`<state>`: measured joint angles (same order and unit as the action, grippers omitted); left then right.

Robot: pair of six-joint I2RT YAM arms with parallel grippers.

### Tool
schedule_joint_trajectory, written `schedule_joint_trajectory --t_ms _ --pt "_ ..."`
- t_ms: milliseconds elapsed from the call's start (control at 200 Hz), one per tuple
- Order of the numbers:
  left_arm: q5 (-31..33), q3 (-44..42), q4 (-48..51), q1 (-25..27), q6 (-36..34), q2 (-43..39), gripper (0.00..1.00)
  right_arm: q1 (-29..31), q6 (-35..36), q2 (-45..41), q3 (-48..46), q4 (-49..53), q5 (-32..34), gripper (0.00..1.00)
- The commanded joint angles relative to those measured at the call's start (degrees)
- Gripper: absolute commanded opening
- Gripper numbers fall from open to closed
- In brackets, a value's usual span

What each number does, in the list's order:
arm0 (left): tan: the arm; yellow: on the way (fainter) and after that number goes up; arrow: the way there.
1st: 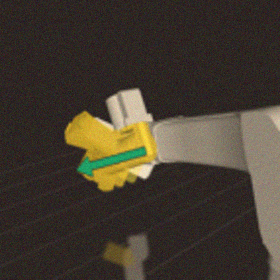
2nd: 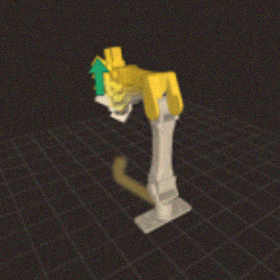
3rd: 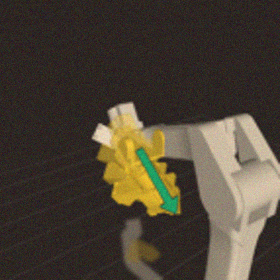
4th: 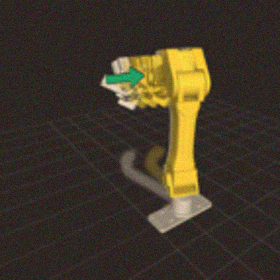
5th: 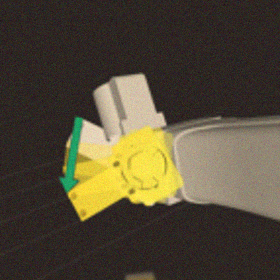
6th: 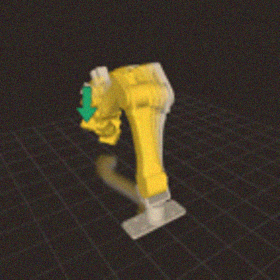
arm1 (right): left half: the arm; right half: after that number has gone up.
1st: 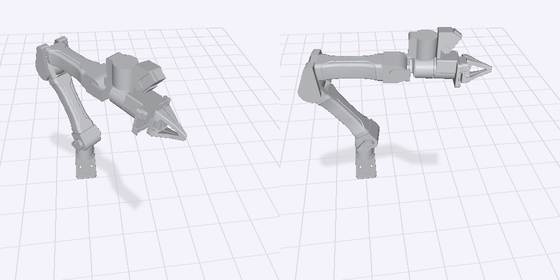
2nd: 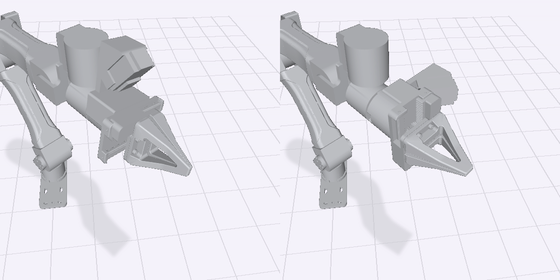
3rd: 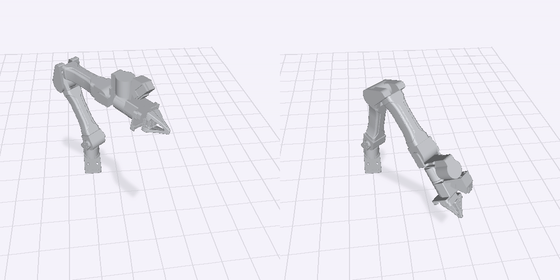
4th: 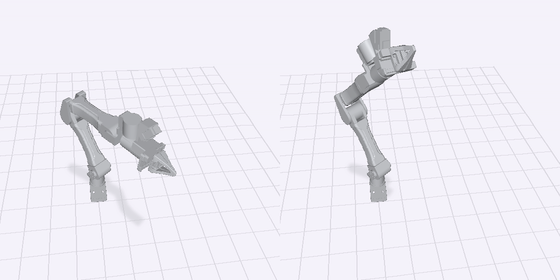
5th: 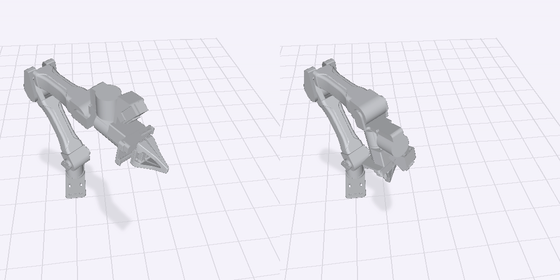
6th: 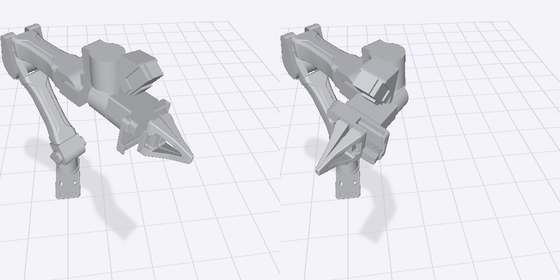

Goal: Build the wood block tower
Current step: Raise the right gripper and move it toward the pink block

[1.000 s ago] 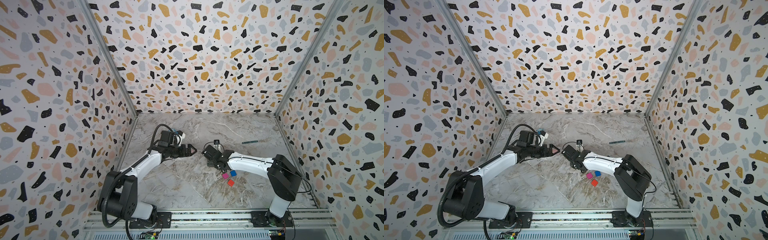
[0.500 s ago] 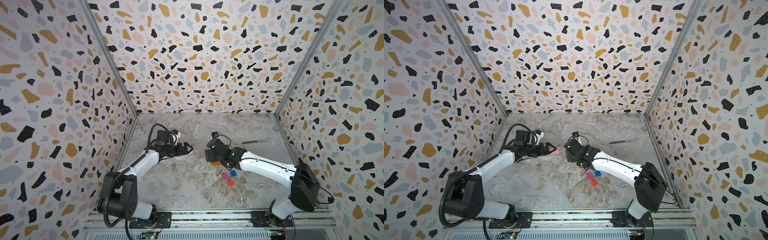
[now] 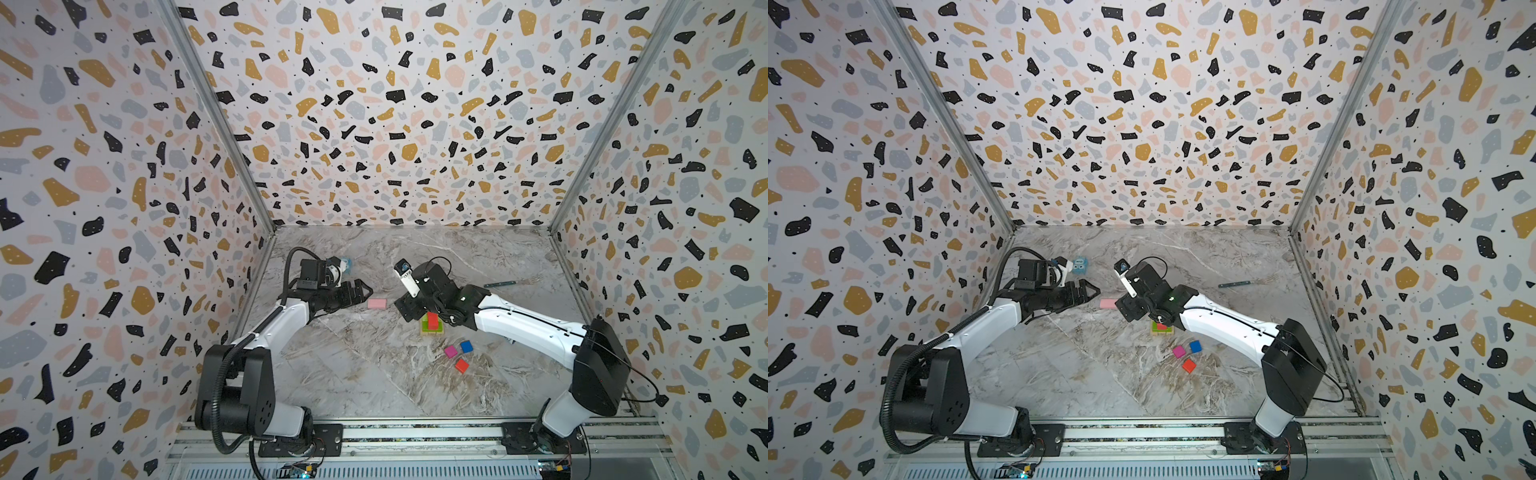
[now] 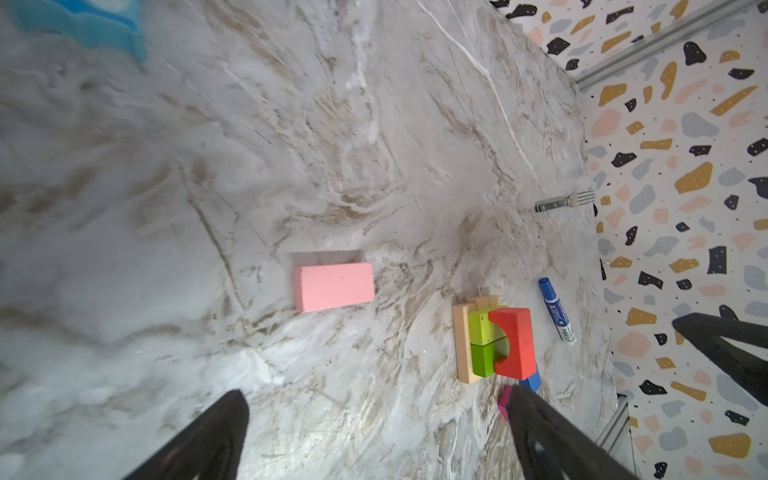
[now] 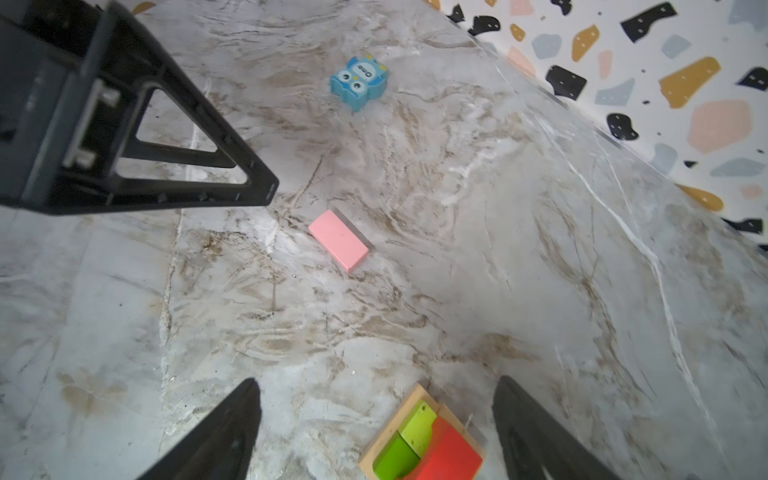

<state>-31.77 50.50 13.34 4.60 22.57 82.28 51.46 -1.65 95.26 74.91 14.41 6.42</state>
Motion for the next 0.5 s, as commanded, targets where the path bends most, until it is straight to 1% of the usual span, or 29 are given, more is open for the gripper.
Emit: schedule_joint_trajectory --t_ms 0,185,330,496 --pt "0.75 -0.31 -0.29 -2.10 1.25 -0.99 0.98 -0.31 7.07 2.82 3.05 -0.89 -4.51 0.89" --pt "1.89 -0.23 0.58 -4.19 1.21 -0.79 0.98 -1.19 11.01 8.77 6.39 -1.52 -10.24 0.89" --pt "2.68 -0.22 0.66 -6.19 1.38 -1.07 0.98 -1.16 14.59 14.52 10.75 0.76 -11.55 0.89" --pt "1.62 -0.49 -0.20 -7.48 2.05 -1.10 0.98 -1.52 17.23 18.65 13.85 -0.18 -13.38 0.88"
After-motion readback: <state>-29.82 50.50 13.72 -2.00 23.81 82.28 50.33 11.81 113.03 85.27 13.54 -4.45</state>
